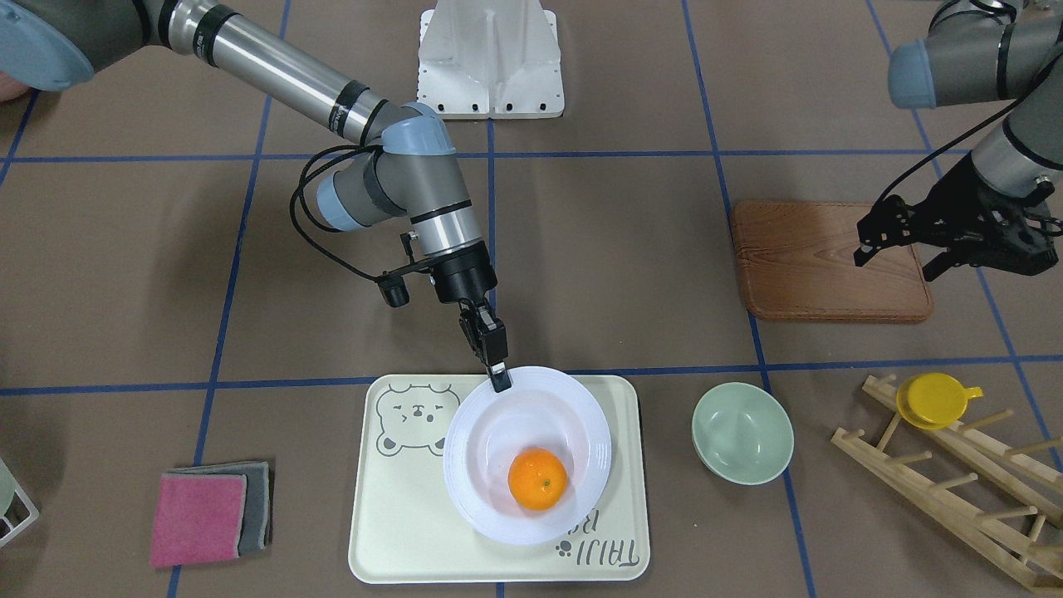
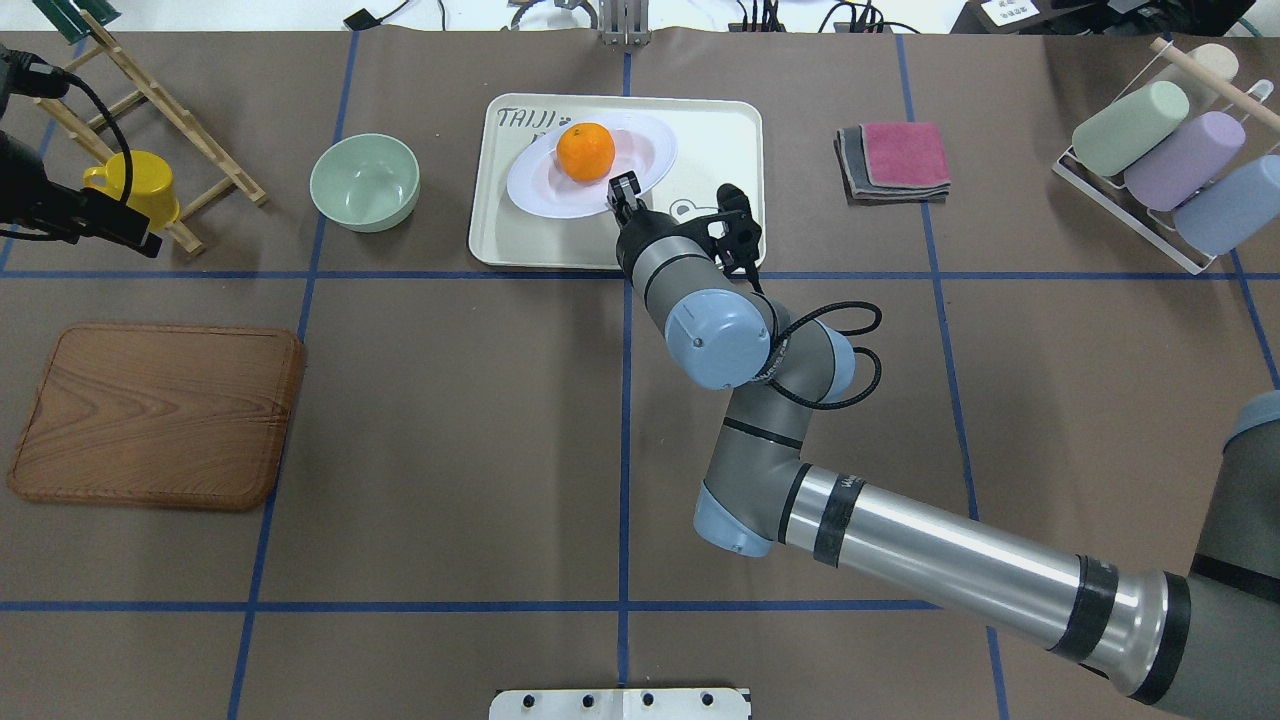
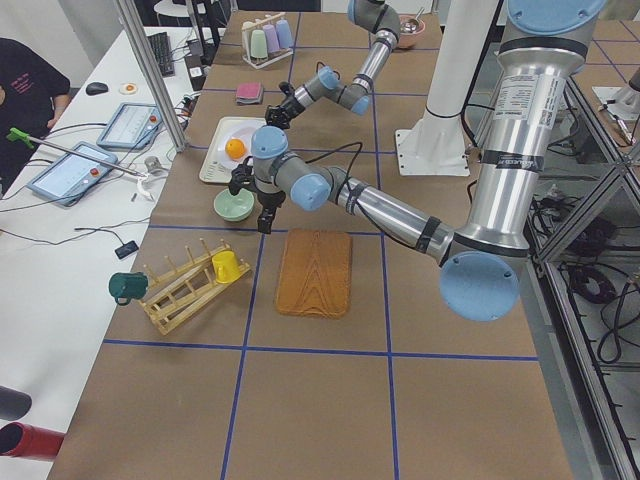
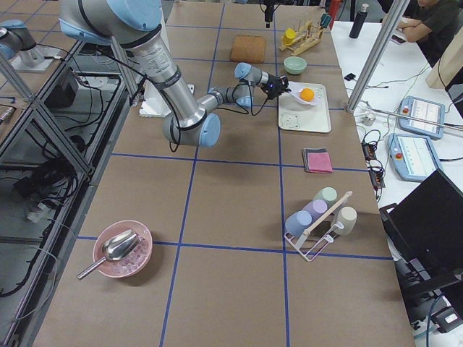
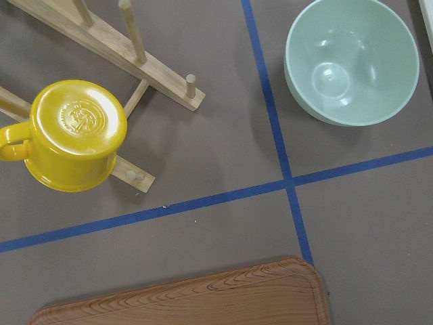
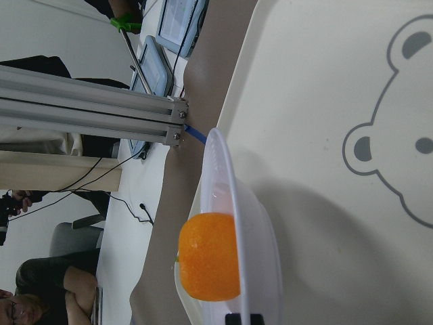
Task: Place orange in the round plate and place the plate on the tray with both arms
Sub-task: 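Open the right gripper to release the plate on the tray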
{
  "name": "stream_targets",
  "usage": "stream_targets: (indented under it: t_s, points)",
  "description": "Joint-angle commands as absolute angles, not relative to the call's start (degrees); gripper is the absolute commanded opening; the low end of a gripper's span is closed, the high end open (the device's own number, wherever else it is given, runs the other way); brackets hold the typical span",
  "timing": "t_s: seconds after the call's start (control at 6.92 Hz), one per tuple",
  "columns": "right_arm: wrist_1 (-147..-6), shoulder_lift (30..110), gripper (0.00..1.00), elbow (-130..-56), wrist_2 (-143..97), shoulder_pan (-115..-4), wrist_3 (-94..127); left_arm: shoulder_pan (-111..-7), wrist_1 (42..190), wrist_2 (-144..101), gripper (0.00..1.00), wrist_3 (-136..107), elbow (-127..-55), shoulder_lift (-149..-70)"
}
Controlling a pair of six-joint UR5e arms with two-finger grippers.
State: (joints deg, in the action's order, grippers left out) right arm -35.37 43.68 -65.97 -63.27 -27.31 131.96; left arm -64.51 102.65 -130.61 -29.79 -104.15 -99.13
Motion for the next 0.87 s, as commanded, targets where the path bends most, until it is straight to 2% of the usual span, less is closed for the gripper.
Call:
stream_targets:
  t_s: [0.0,0.14,0.43,0.72]
  points:
    - [-39.4,43.8,0.98,-66.2,-68.4,-29.1,128.1,-64.7,102.7,-129.5,0.98,-29.7,-104.2,-99.1]
    - [-43.7,44.9,0.99,-69.1,-77.3,-30.8,116.4,-64.9,102.7,-129.3,0.98,-29.6,-104.2,-99.1]
    - [-53.8,52.3,1.00,-80.7,-89.4,-32.1,97.7,-65.0,102.7,-129.2,0.98,-29.3,-104.2,-99.1]
    - [-67.2,62.3,1.00,-97.3,-107.4,-38.3,73.1,-65.0,102.7,-128.9,0.98,-26.8,-103.9,-98.4]
